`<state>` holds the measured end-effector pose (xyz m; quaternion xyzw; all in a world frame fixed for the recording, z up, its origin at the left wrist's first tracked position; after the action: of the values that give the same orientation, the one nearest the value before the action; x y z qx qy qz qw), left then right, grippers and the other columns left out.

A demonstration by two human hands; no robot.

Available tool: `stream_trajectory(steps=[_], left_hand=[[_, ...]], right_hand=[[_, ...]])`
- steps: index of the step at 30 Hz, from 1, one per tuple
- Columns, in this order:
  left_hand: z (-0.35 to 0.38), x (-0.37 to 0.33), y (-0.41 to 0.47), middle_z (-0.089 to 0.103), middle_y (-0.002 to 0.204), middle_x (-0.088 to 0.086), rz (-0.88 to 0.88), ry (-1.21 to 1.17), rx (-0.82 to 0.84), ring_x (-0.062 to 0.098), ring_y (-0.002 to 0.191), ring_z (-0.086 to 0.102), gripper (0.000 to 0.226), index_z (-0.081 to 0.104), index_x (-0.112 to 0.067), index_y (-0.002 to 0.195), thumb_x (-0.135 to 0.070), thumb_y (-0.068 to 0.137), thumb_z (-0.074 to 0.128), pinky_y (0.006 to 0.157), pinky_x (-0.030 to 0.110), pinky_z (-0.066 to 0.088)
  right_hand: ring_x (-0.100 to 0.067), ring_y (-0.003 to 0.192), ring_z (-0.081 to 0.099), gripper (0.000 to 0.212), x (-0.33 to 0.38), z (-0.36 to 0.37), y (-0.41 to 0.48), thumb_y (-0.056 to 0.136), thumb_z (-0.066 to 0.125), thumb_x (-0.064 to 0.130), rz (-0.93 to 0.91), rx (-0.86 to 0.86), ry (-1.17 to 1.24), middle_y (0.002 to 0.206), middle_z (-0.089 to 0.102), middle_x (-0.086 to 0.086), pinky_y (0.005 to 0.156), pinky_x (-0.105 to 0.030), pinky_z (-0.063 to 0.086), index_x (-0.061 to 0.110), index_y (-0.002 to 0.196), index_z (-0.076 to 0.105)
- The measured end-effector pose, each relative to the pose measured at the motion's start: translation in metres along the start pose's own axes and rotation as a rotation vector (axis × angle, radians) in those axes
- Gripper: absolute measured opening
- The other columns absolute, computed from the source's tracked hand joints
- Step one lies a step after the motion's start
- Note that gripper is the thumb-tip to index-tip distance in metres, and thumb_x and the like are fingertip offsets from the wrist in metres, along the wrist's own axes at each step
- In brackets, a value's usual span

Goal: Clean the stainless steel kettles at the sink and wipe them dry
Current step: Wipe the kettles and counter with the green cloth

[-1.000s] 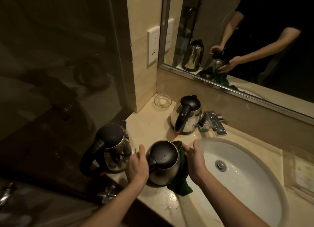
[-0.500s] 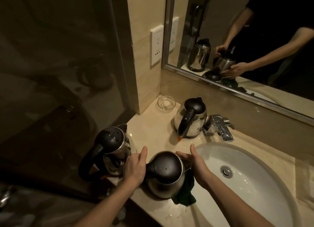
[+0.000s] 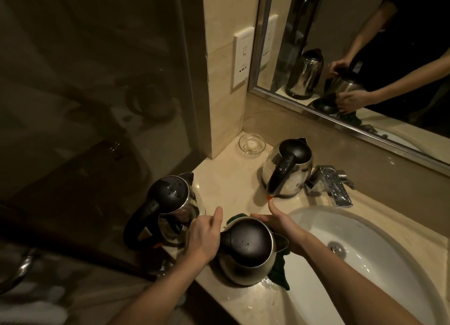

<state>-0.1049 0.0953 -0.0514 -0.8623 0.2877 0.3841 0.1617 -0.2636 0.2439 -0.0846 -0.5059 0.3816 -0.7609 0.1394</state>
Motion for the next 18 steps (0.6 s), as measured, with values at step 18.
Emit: stream_trajectory(steps=[18], left_hand=[[0.004,0.006,0.002,0.051,0.062,-0.001,-0.070,0.034,0.040,0.026,0.073,0.052,0.066,0.047,-0.019,0.052,-0.060,0.099,0.029,0.069,0.036,0.036]], right_hand=[[0.000,0.113,0.049,0.058,0.026,0.023,-0.019,0.094,0.024,0.063,-0.100,-0.090,-0.464,0.135,0.050,0.012,0.103,-0.023,0.027,0.030,0.132,0.052]])
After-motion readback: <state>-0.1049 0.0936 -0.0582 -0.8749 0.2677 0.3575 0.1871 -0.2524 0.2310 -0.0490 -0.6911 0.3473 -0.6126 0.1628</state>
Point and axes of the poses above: each hand's wrist, its own y-axis towards the middle knuckle, its own z-axis out of the palm, x = y × z, the point moved 4 cm from there along y, towards the middle knuckle
